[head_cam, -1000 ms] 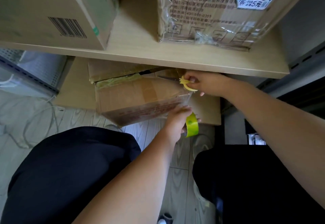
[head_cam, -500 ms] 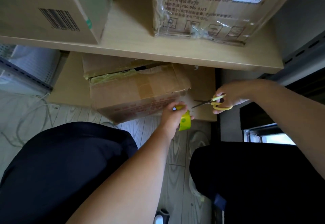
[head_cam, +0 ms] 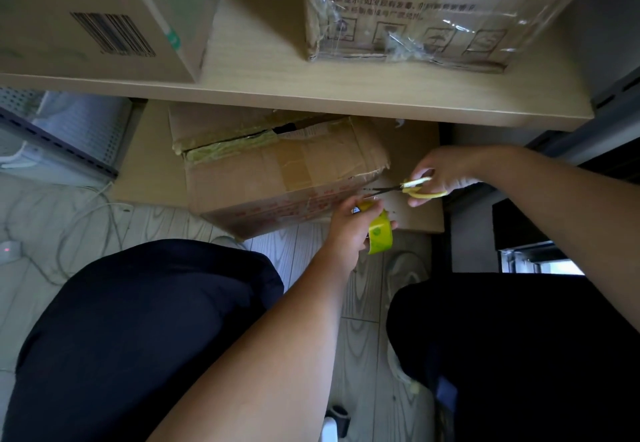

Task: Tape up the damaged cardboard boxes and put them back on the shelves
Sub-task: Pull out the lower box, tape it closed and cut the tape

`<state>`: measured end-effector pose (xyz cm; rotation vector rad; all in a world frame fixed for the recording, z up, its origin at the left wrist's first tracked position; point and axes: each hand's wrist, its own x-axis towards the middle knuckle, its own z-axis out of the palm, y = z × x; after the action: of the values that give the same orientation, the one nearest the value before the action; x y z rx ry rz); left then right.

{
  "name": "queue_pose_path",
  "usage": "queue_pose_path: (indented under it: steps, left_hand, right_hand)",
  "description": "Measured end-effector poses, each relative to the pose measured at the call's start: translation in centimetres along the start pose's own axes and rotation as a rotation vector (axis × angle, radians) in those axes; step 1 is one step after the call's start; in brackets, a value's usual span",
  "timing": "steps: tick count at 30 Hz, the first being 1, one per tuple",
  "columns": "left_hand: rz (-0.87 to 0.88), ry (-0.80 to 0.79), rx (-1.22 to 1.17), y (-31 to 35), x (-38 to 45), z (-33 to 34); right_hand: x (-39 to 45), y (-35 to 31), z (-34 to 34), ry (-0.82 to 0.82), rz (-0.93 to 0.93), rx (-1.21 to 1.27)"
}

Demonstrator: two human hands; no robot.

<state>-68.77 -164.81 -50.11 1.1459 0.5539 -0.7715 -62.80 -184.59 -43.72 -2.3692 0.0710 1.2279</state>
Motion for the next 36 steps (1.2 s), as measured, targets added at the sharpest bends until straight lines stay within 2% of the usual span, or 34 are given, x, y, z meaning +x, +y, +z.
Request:
queue_pose_path:
  steps: [5,10,15,23,30,34,36]
  left_hand:
    - [0.001,0.002,-0.004,0.1,0.0,0.0]
    - [0.018,0.006,-0.032,0.1,-0.1,0.0]
    - [0.005,0.013,-0.023,0.2,-0.1,0.1]
    - [0.006,0.02,-0.01,0.2,0.1,-0.1]
    - [0.048,0.084,0.115,-1.2,-0.1,-0.6]
    - [0.005,0.128,0.123,-1.0,0.0,-0.7]
    - [-0.016,0.151,0.122,-1.2,-0.2,-0.8]
  right_hand:
    - [0.6,0.4,0.1,0.08,-0.069,-0.129]
    - [1.0,0.8,0.5,0.105,-0.123,-0.059]
    - [0.4,0.2,0.8,0.145,-0.113,-0.129]
    - [0.1,-0.1,1.1,0.124,-0.09,-0.19]
    - [0.0,-0.6,1.8,0.09,-0.075,-0.372]
    - [-1.0,-0.7,1.4,0.117,-0.035,-0.371]
    - [-2.0,-0.5,1.3,0.07,0.002,-0.368]
